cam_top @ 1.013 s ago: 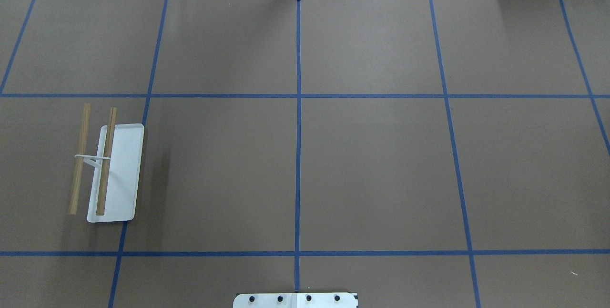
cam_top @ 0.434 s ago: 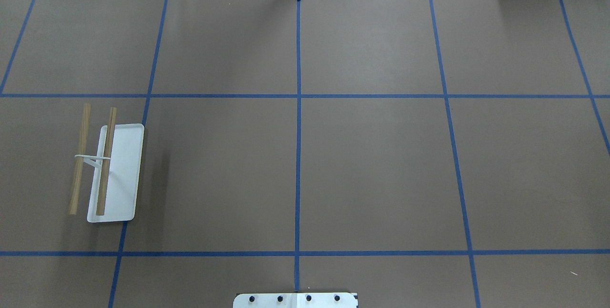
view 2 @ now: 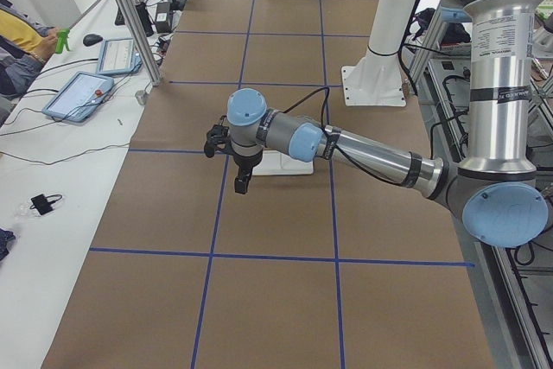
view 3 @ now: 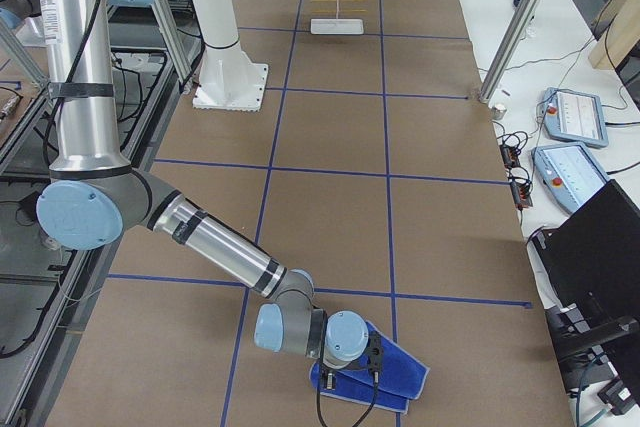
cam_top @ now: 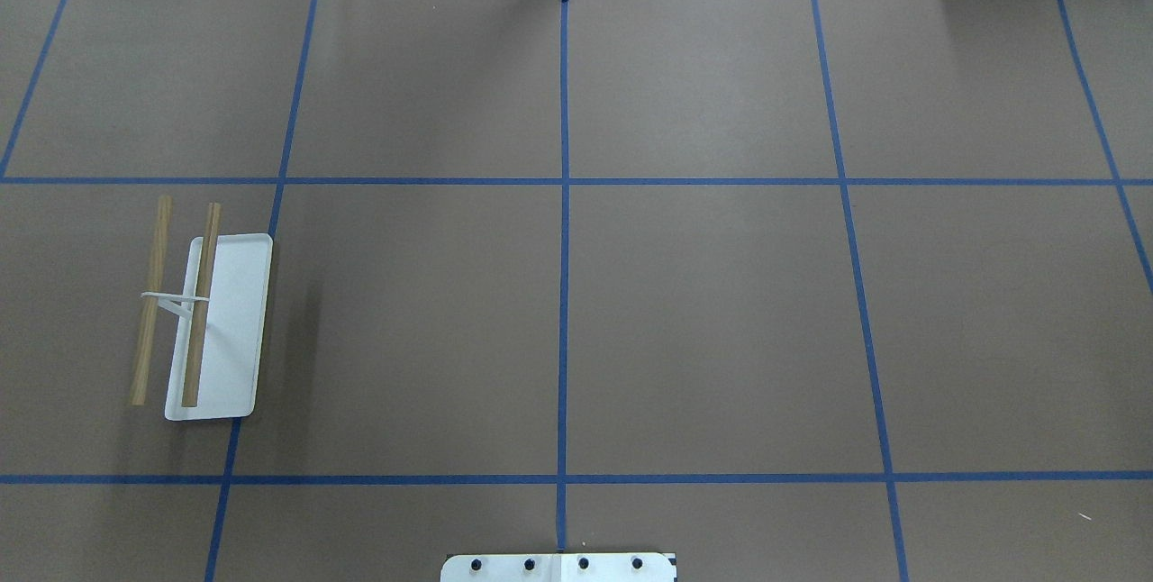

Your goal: Hang towel on rack

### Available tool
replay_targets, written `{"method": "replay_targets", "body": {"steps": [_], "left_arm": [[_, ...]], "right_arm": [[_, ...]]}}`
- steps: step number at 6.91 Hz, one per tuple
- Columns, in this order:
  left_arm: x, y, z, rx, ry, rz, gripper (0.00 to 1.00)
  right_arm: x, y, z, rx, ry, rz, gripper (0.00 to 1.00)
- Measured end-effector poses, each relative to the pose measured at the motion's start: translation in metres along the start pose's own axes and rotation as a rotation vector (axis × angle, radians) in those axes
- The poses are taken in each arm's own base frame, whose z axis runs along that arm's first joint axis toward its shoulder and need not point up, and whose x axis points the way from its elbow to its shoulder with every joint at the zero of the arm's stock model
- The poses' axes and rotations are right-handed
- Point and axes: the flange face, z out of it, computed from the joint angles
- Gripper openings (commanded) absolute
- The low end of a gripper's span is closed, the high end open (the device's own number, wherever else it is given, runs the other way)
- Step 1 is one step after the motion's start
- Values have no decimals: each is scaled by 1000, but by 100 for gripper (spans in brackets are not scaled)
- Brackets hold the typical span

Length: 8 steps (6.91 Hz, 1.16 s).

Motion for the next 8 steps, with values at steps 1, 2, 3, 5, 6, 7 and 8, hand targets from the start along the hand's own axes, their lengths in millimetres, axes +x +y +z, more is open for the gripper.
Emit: {"method": "replay_targets", "body": {"steps": [1,2,3,5,6,7,8], "left_arm": [[0,0,0,0,0,0,98],[0,0,0,0,0,0,98],[1,0,-1,2,3,-17,98],[12,-6,-4,22,60,-118,98],[23,-11,-6,41,100,-185,98],[45,-26,-5,56,141,-256,98],[78,-47,0,60,184,-323,98]], "right_arm": [[-2,-4,-2,5,-3,-1,0],[-10,-17,-13,26,-15,-3,0],[-27,-37,-33,59,-40,28,0],[-85,-72,-85,115,-152,213,0],[-130,-86,-111,118,-239,310,0],[-188,-102,-140,105,-321,402,0],[-260,-122,-174,88,-378,487,0]]}}
